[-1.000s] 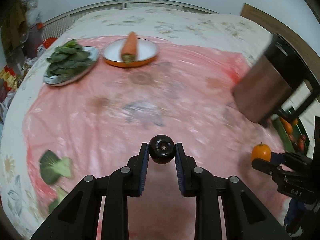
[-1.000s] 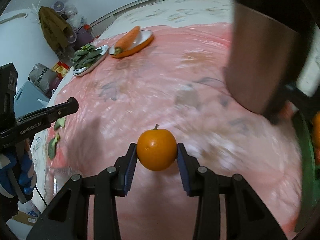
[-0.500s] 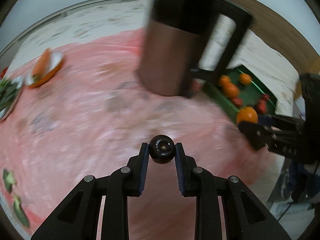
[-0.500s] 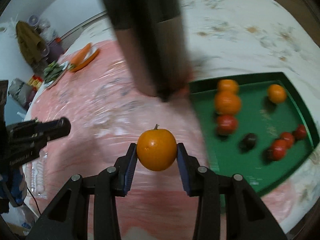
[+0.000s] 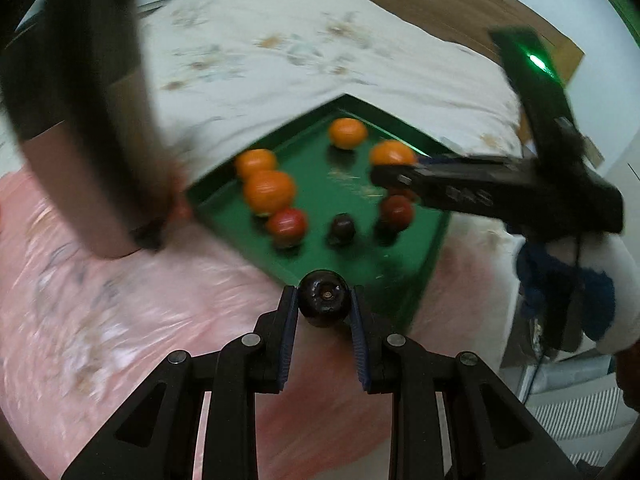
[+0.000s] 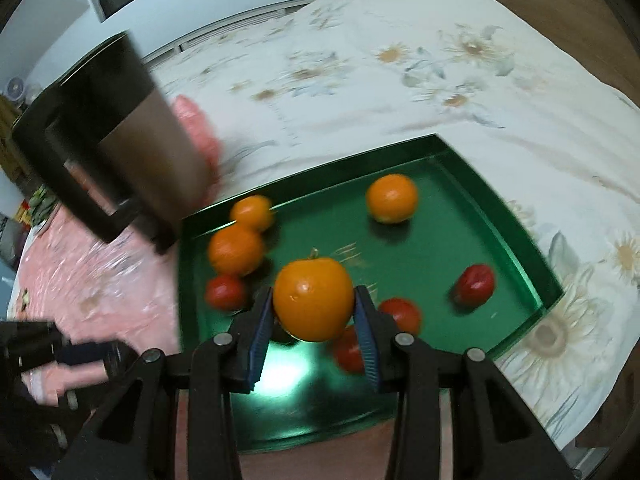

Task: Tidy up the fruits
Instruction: 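Carry the plum and tangerine past the kettle to the green tray, then lower the plum and tangerine into the tray and open both grippers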

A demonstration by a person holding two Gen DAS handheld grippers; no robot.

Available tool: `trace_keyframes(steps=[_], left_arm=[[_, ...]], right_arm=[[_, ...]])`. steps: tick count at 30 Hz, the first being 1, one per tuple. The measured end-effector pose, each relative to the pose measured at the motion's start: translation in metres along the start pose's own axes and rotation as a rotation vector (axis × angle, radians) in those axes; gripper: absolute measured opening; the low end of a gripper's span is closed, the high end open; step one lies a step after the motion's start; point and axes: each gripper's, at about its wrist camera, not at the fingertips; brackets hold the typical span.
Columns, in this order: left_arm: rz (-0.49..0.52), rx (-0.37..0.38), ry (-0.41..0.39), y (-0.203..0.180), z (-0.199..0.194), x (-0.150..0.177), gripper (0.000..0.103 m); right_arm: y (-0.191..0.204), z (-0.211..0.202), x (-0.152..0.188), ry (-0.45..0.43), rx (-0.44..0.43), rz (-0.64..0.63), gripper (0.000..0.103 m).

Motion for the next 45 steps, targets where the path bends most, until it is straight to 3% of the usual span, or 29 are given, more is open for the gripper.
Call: trace_keyframes(steps=[8,22,33,34,35,37,45], left_arm=[[0.081,-0.013,0.039,-0.036,0.035,-0.022,0.022],[0.075,-0.058,0.115,-0.045,0.072,-0.026,0.022],[0.044,-0.084,0.126,-0.048,0.077,-0.027,0.024],[0.045,-0.085,0.127,-0.049,0.077,-0.027,0.026],[0.045,-0.088,0.125,-0.05,0.076,-0.026,0.027],[0.045,-0.098,0.114,-0.052,0.075,-0.026,0.034],[0.02,-0.089,0.075,-0.052,0.057,-0.018,0.046]], right_arm=[[-0.029,0.023,-0.017,0.013,0.006,0.01,0.069],[-0.044,0.056,-0.019,0.062,0.02,-0.018,0.07],[-0.044,0.052,-0.015,0.056,0.025,-0.008,0.07],[-0.044,0.051,-0.014,0.058,0.029,-0.007,0.072],[-0.044,0.05,-0.014,0.058,0.029,-0.005,0.084],[-0.044,0.046,-0.012,0.045,0.035,-0.002,0.097],[-0.043,0.026,-0.005,0.002,0.061,0.009,0.103]])
Point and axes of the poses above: each gripper's, at about its wrist camera, not at the fingertips, and z roughly the way its jaws point, y to its left, x to its underside, and after that the axes turned 10 degrees about y, right-handed
